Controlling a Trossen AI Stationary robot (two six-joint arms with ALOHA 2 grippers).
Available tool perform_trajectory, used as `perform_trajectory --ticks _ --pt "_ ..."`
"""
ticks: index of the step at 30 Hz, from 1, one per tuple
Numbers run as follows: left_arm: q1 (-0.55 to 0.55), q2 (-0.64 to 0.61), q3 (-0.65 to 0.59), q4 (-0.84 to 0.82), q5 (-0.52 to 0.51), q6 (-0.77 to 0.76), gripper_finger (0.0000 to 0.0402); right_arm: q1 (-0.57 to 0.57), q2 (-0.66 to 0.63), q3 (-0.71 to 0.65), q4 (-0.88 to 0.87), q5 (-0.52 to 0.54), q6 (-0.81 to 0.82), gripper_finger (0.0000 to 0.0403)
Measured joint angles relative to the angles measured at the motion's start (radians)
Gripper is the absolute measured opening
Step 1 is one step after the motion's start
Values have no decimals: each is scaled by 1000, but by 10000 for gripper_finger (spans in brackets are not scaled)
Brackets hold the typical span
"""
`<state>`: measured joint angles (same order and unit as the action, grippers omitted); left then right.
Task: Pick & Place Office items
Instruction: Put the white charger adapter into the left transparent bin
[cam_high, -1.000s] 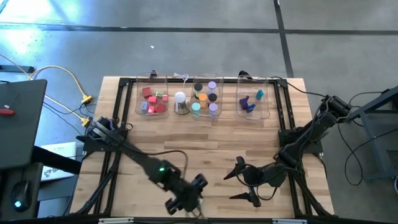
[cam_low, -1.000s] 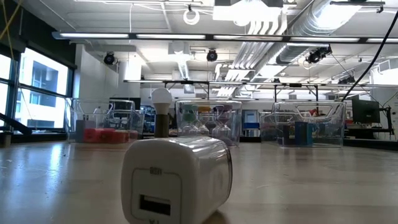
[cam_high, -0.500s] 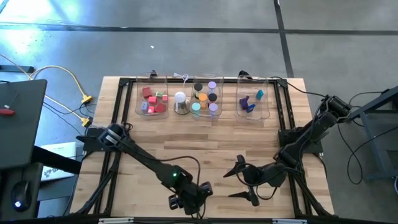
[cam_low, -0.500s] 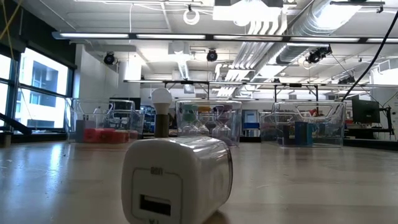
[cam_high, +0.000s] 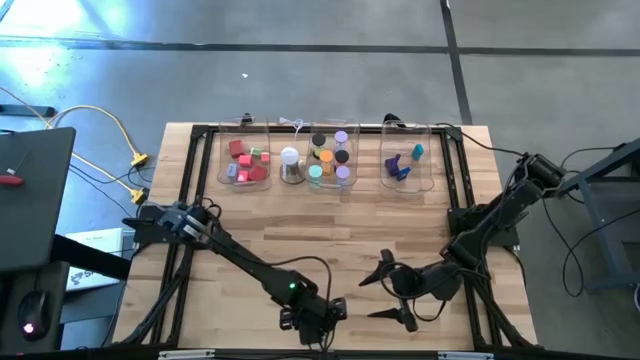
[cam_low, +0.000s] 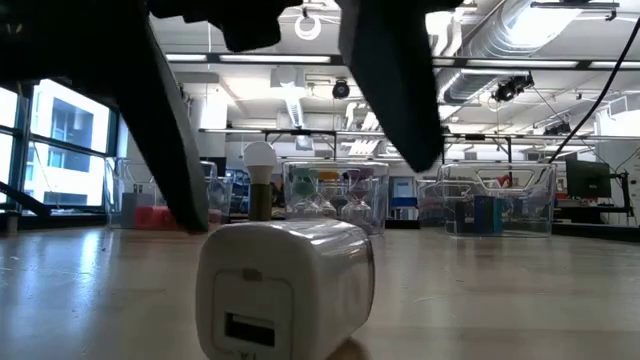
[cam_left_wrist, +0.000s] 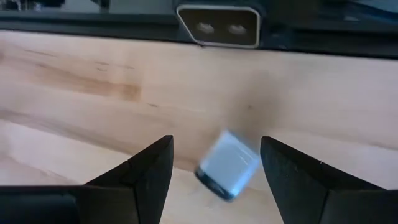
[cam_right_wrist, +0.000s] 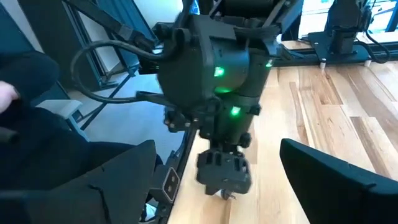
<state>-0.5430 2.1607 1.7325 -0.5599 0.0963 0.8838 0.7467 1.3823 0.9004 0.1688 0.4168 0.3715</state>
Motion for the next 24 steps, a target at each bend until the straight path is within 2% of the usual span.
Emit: perform_trajectory --ticks 24 --pt "14 14 0 -24 17 -1 231 6 0 0 0 0 -9 333"
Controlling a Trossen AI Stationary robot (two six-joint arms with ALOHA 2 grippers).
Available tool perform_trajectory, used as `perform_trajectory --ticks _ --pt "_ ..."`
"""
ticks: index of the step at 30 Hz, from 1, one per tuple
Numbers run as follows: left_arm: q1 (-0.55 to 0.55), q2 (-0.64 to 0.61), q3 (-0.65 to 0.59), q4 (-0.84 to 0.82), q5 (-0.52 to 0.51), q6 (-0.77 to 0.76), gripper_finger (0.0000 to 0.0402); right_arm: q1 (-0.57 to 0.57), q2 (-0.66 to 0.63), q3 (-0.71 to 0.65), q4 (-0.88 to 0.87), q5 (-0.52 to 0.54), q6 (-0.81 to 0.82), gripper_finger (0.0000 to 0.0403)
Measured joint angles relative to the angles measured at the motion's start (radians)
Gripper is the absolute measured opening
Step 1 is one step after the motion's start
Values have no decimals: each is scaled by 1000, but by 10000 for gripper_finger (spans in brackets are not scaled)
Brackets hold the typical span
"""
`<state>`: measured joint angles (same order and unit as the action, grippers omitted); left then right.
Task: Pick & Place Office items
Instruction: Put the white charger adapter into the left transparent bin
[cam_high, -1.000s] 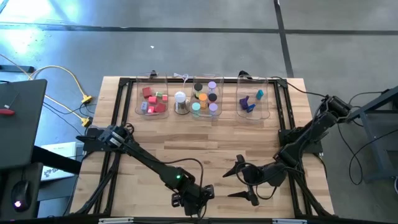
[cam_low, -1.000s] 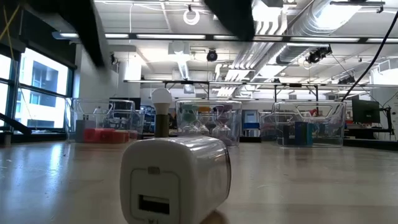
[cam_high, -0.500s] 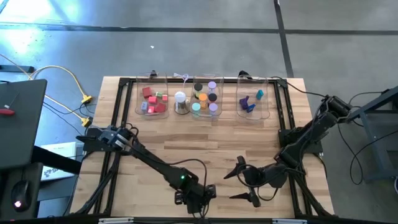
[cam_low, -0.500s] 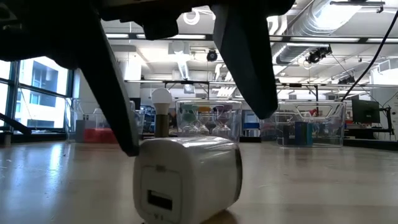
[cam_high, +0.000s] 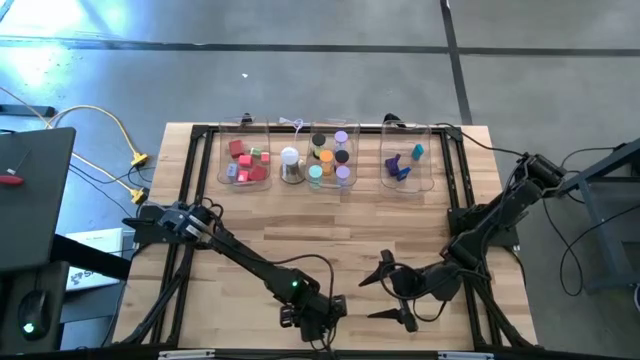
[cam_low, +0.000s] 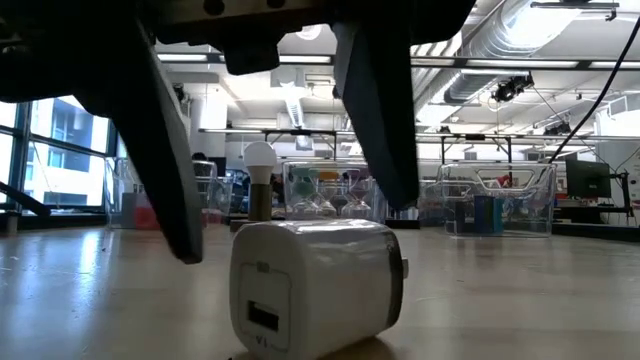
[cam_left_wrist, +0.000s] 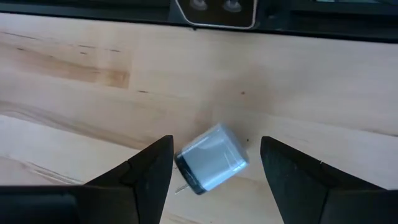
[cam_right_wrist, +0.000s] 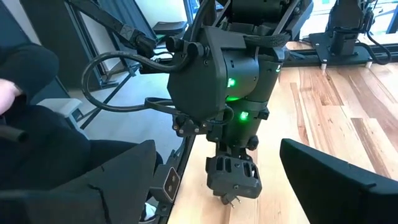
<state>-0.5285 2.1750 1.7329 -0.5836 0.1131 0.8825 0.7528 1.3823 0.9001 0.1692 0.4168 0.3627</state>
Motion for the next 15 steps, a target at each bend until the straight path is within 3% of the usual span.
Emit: perform_trajectory --ticks 15 --pt "12 32 -2 -20 15 -50 231 0 0 0 0 -1 10 333"
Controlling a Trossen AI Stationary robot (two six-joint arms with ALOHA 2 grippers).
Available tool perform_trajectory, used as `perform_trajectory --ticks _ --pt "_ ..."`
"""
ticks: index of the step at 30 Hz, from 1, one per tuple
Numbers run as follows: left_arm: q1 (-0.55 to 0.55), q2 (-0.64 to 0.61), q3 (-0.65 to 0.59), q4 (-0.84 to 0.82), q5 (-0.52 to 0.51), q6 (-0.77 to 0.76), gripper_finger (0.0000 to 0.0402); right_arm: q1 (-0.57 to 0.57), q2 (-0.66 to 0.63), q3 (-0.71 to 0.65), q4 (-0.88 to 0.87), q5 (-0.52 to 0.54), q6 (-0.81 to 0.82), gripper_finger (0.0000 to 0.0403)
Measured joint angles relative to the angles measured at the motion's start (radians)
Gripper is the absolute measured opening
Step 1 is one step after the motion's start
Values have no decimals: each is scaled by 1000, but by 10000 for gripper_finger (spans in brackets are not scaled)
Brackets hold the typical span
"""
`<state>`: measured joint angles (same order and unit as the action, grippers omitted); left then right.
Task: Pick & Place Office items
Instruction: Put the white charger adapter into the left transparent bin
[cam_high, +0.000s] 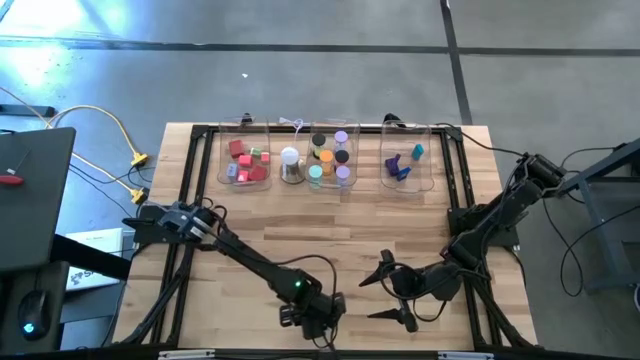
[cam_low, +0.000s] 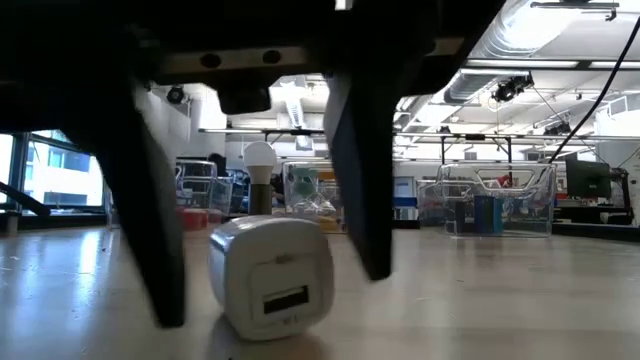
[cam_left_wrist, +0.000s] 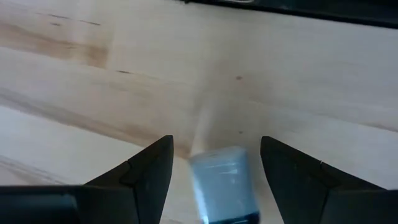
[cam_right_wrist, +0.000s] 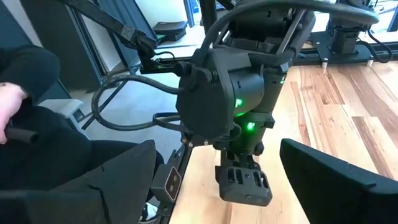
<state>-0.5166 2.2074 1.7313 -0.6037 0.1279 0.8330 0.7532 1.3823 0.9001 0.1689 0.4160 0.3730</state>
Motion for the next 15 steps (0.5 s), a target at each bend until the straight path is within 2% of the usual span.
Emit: perform_trajectory --ticks 15 --pt "6 -1 0 -59 -54 -85 224 7 0 0 1 -6 1 333"
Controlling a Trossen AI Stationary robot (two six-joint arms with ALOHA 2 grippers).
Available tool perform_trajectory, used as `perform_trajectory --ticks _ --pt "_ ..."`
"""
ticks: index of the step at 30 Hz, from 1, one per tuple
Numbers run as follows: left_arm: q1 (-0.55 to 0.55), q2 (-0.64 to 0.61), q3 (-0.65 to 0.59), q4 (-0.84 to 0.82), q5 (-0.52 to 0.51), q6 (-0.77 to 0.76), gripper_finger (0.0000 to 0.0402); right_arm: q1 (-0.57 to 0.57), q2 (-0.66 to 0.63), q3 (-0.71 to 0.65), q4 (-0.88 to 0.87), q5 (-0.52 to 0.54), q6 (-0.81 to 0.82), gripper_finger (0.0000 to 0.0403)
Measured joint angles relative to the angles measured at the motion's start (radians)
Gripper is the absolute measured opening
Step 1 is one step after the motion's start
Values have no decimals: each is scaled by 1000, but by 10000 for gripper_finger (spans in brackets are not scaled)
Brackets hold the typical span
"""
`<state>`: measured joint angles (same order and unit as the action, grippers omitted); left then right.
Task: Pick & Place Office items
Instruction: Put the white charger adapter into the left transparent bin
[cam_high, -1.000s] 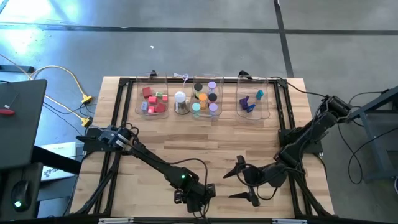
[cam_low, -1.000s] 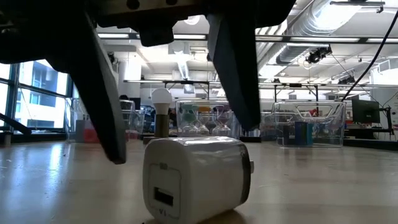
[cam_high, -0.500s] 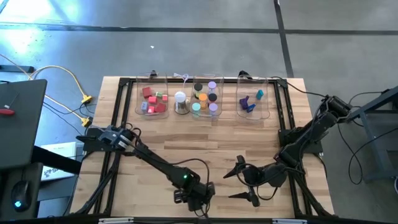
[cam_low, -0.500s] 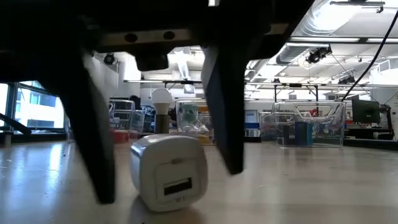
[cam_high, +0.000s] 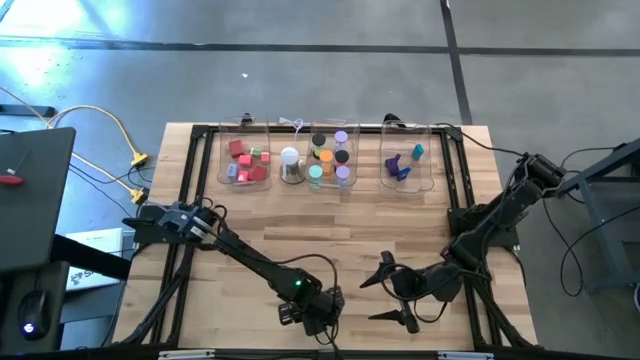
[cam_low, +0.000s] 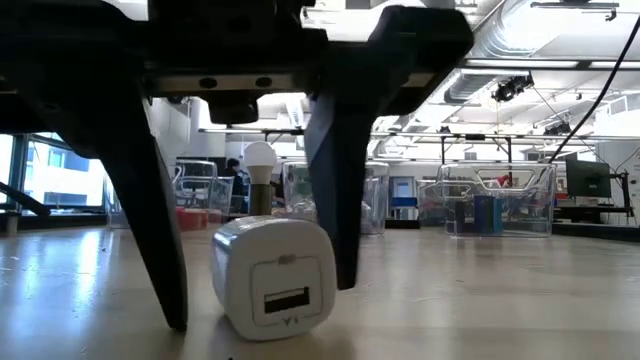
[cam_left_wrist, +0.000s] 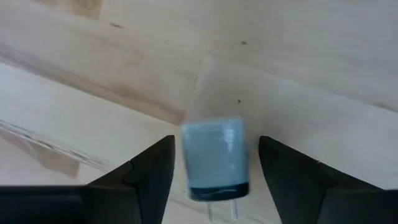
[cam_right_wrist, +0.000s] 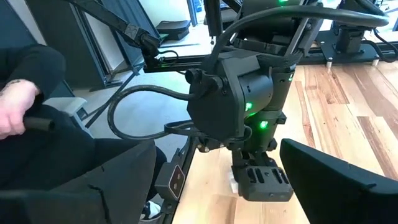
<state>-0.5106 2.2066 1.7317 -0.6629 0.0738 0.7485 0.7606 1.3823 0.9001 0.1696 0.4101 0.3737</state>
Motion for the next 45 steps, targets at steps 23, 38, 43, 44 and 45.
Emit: perform_trajectory --ticks 23,38,43,44,45 --pt "18 -88 0 -77 2 -234 133 1 0 0 0 0 0 333" --pt "227 -438 2 -622 -250 -596 136 1 0 0 -5 -1 -4 333" --pt "418 -528 2 -815 -259 -742 137 1 0 0 -12 -1 -11 333" --pt "464 -542 2 -854 -246 -761 137 1 0 0 -17 -1 -11 333" --pt "512 -557 2 -888 -234 -773 137 1 0 0 -25 -1 -12 333"
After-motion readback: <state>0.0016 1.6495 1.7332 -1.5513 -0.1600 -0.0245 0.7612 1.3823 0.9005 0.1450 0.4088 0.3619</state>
